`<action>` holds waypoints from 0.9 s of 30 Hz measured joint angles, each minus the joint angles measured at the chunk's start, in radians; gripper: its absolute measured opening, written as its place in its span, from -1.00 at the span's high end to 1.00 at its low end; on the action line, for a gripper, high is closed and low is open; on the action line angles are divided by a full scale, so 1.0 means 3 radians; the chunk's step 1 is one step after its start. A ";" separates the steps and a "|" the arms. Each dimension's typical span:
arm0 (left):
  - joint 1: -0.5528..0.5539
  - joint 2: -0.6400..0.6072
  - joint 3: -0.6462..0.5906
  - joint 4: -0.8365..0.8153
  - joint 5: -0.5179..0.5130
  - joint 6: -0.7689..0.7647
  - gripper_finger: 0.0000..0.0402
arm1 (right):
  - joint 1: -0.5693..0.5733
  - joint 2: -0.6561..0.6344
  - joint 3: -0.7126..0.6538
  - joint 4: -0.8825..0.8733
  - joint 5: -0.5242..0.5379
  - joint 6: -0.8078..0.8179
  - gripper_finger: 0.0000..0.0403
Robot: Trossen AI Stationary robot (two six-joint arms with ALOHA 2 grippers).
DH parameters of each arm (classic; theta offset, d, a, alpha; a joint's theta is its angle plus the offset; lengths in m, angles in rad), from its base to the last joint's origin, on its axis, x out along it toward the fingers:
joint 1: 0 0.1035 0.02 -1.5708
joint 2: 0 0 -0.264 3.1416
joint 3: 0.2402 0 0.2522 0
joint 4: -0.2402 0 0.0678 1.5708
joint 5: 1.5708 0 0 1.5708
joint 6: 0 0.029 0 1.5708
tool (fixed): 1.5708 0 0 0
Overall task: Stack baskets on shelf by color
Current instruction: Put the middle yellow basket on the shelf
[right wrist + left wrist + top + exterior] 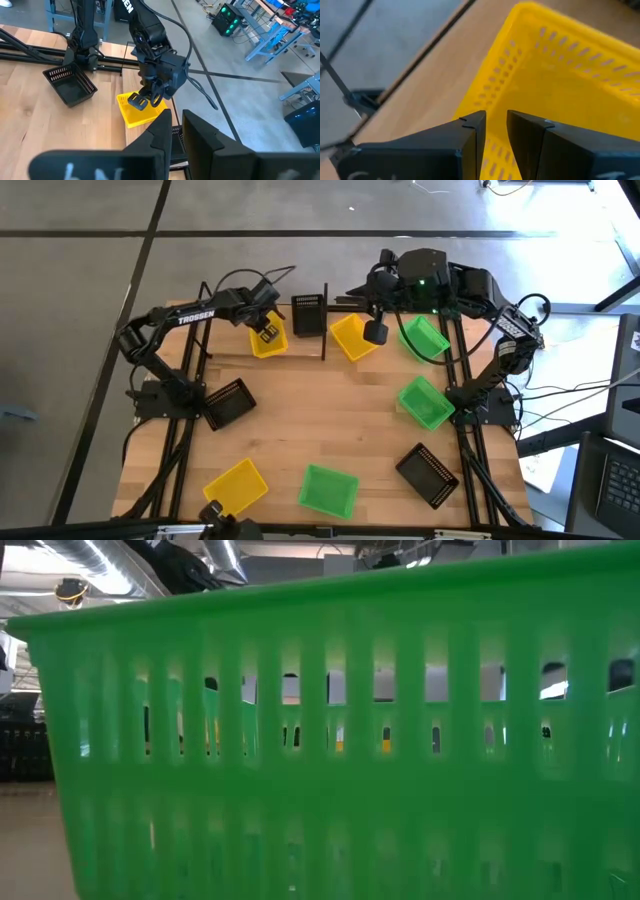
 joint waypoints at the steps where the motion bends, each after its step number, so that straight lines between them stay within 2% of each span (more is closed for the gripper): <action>1: -0.0001 0.0000 0.0000 0.0038 -0.0023 0.0035 0.65 | 0.0000 0.0000 0.0000 0.0001 0.0000 0.0003 0.76; 18: 0.0177 -0.0003 0.0000 0.0504 -0.0108 0.0486 0.65 | 0.0000 0.0000 0.0000 0.0000 0.0001 0.0008 0.76; 23: 0.0087 -0.0193 0.0003 0.0440 -0.0096 0.0440 0.65 | 0.0000 0.0000 0.0000 0.0000 0.0001 0.0009 0.76; 27: -0.0008 -0.0347 0.0005 0.0208 0.0125 0.0670 0.65 | 0.0000 0.0000 0.0000 0.0000 0.0000 0.0010 0.76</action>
